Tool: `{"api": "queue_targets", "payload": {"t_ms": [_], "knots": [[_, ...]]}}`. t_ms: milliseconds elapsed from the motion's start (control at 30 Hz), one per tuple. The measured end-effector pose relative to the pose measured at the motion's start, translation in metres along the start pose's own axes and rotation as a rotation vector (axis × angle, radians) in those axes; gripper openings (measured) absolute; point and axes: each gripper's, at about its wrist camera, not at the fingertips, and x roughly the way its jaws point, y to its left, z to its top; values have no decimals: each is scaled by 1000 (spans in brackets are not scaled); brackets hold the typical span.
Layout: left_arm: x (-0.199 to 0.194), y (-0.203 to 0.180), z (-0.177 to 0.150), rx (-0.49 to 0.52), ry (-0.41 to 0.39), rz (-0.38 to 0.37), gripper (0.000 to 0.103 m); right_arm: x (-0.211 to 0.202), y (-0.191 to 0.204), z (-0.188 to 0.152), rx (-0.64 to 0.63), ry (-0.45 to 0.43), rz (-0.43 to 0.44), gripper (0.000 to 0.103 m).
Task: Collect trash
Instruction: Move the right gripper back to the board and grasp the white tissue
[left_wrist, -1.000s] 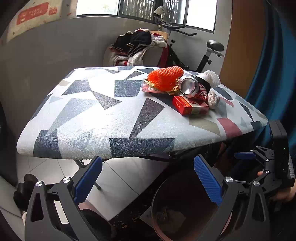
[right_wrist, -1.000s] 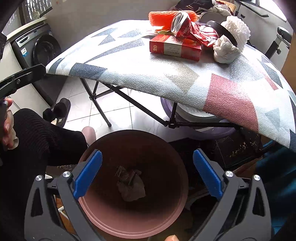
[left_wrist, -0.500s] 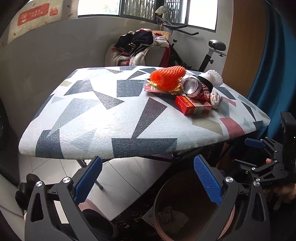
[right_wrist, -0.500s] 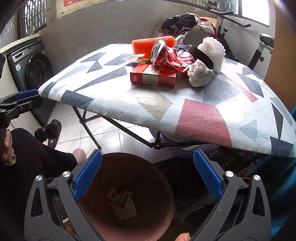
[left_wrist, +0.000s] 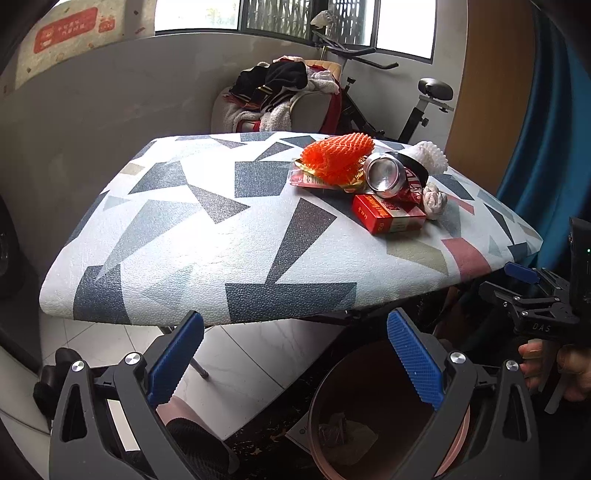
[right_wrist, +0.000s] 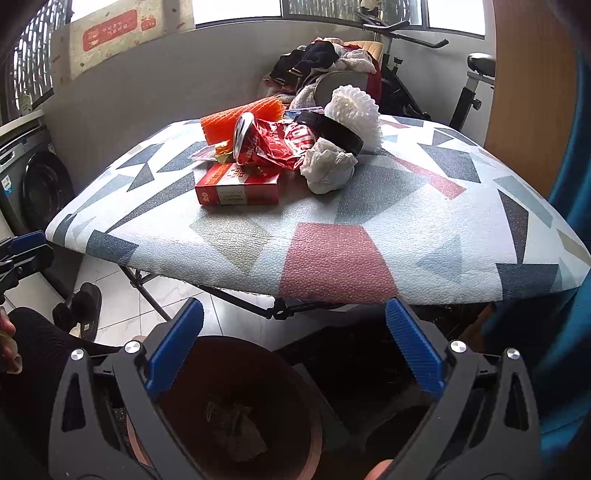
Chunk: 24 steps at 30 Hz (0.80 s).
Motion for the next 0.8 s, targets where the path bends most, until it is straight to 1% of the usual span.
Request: {"api": "queue_targets", "payload": {"t_ms": [67, 167, 233, 300, 367, 433, 467, 500, 633, 667, 733, 800], "knots": [[-1, 1, 10, 6, -13, 16, 97, 3, -5, 10, -25, 1, 6, 97], [-1, 4, 27, -2, -26, 20, 97, 4, -6, 31, -95, -40, -90, 97], [-2, 6, 38, -3, -50, 16, 97, 10, -12, 48, -101, -51, -104, 97], [0, 8, 48, -1, -71, 20, 97, 19, -21, 65, -71, -54, -93, 97], [5, 11, 58, -17, -69, -21, 97, 30, -32, 80, -18, -44, -74, 97], [9, 15, 65, -45, -75, -40, 97, 42, -43, 92, 48, -30, -17, 91], [12, 16, 67, -58, -76, -41, 97, 49, -48, 97, 81, -17, 12, 82], [15, 17, 70, -67, -74, -40, 97, 55, -52, 101, 109, -8, 28, 79], [30, 20, 77, -83, -45, -9, 97, 77, -57, 113, 167, 19, 81, 71], [34, 21, 78, -90, -35, -10, 97, 82, -57, 114, 172, 27, 88, 69], [42, 23, 79, -102, -18, -18, 97, 92, -55, 116, 171, 60, 92, 67], [48, 25, 80, -117, -1, -30, 97, 101, -52, 115, 174, 89, 103, 62]]}}
